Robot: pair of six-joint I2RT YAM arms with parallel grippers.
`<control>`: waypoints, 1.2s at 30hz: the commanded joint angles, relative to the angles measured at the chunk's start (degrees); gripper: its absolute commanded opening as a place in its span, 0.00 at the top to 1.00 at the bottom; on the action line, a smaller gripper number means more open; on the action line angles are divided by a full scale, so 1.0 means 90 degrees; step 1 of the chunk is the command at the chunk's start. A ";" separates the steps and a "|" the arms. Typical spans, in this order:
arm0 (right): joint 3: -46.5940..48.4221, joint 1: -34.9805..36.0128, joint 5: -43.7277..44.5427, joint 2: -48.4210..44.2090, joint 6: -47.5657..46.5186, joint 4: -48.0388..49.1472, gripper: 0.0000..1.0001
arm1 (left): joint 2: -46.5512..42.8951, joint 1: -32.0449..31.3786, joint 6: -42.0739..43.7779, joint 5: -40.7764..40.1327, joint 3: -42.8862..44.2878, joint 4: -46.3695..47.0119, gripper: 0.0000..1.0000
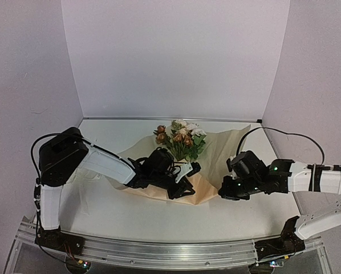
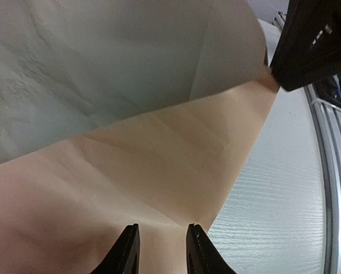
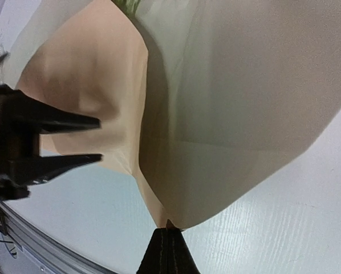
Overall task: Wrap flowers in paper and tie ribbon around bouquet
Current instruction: Fold the one-fourth-folded wrapping paper at the center of the board.
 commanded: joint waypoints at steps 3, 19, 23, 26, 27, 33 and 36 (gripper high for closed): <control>-0.0068 -0.0302 0.0036 -0.0484 -0.0238 -0.0615 1.00 | -0.1304 0.0186 -0.0800 0.0201 -0.0374 0.0200 0.68; 0.0182 -0.1070 -0.0408 -0.0677 -0.0775 -0.1388 1.00 | -0.2139 0.0332 -0.1244 0.0001 -0.1988 -0.1039 0.85; 0.0478 -0.1070 -0.0676 -0.0474 -0.0860 -0.1462 1.00 | -0.1883 0.0420 -0.1398 -0.0120 -0.2021 -0.0845 0.90; 0.0736 -0.1068 -0.0958 -0.0250 -0.0897 -0.1436 1.00 | -0.1616 0.0438 -0.1438 -0.0072 -0.1969 -0.0668 0.92; 0.0823 -0.1063 -0.1064 -0.0152 -0.0893 -0.1410 1.00 | -0.1504 0.0436 -0.1447 -0.0045 -0.1933 -0.0634 0.93; 0.1538 -0.0818 -0.1700 0.0638 -0.0731 -0.1006 1.00 | -0.1303 0.0448 -0.1552 -0.0109 -0.1898 -0.0416 0.97; 0.1953 -0.0647 -0.2162 0.1252 -0.0527 -0.0582 1.00 | -0.1308 0.0473 -0.1607 -0.0148 -0.1928 -0.0336 0.97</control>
